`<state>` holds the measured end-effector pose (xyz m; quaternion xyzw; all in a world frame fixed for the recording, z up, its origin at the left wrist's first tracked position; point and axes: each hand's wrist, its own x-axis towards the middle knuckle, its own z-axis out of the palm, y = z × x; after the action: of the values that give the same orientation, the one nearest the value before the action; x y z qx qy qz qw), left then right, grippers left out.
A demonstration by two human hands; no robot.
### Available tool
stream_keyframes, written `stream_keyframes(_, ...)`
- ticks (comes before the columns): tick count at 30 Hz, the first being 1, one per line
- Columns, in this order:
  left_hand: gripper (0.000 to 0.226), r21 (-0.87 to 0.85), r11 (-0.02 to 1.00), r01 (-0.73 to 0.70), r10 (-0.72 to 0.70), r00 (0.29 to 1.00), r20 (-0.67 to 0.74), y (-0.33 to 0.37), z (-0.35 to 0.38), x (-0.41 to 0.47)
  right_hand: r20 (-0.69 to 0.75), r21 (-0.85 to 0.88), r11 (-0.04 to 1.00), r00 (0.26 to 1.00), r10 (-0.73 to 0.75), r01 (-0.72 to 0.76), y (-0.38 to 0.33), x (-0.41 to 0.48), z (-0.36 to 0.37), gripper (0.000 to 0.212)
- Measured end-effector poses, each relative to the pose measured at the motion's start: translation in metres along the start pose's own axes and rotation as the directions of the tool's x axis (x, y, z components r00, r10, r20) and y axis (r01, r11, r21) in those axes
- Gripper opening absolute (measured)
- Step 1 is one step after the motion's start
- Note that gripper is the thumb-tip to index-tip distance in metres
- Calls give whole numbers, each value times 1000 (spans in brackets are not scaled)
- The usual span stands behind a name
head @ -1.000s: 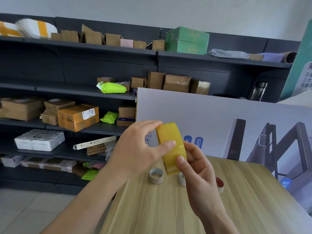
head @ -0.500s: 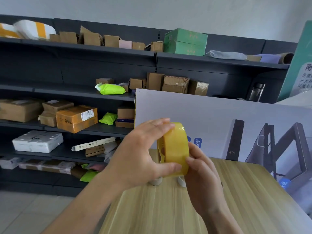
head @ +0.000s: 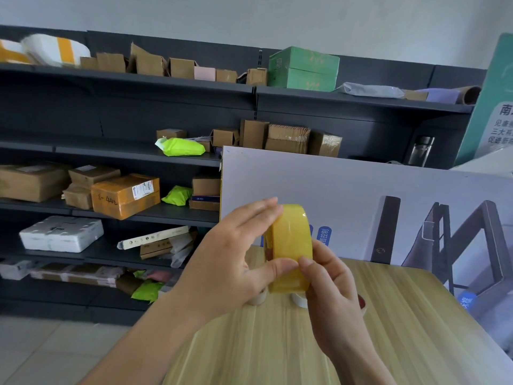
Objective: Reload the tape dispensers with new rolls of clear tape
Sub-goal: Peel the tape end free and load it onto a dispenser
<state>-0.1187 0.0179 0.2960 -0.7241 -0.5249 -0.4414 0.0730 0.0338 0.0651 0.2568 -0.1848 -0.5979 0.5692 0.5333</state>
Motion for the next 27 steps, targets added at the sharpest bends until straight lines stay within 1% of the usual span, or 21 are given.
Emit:
stream_keyframes(2,69,38,998,-51,53,996,-74,2,2,-1,-1,-12,999,999,-33,33,-3,-1,0,33)
stream_keyframes(4,60,117,987,-115,131,981,-142,3,5,-3,17,-12,998,998,-65,65,-6,-1,2,26)
stream_keyframes(7,45,232,951,-203,254,943,-216,1,12,-5,21,0,996,996,-84,84,-8,-1,3,28)
stream_keyframes(10,35,260,933,-250,318,909,-270,-1,20,-9,17,4,997,997,-81,81,-7,-2,3,28)
stream_keyframes(13,34,225,943,-244,305,905,-298,-4,23,-12,7,-5,998,998,-69,69,-4,-3,3,27)
stream_keyframes(16,45,165,967,-192,233,930,-285,-5,23,-12,4,-27,997,998,-69,69,-5,-2,3,25)
stream_keyframes(18,49,156,973,-169,207,938,-278,-6,22,-11,-9,-33,997,998,-70,70,-5,-2,3,25)
stream_keyframes(21,49,158,978,-138,181,937,-298,-4,19,-10,-23,-39,996,997,-76,75,-6,-2,3,22)
stream_keyframes(27,43,125,988,-96,133,932,-337,0,20,-9,-16,-70,993,995,-100,99,-10,-2,5,27)
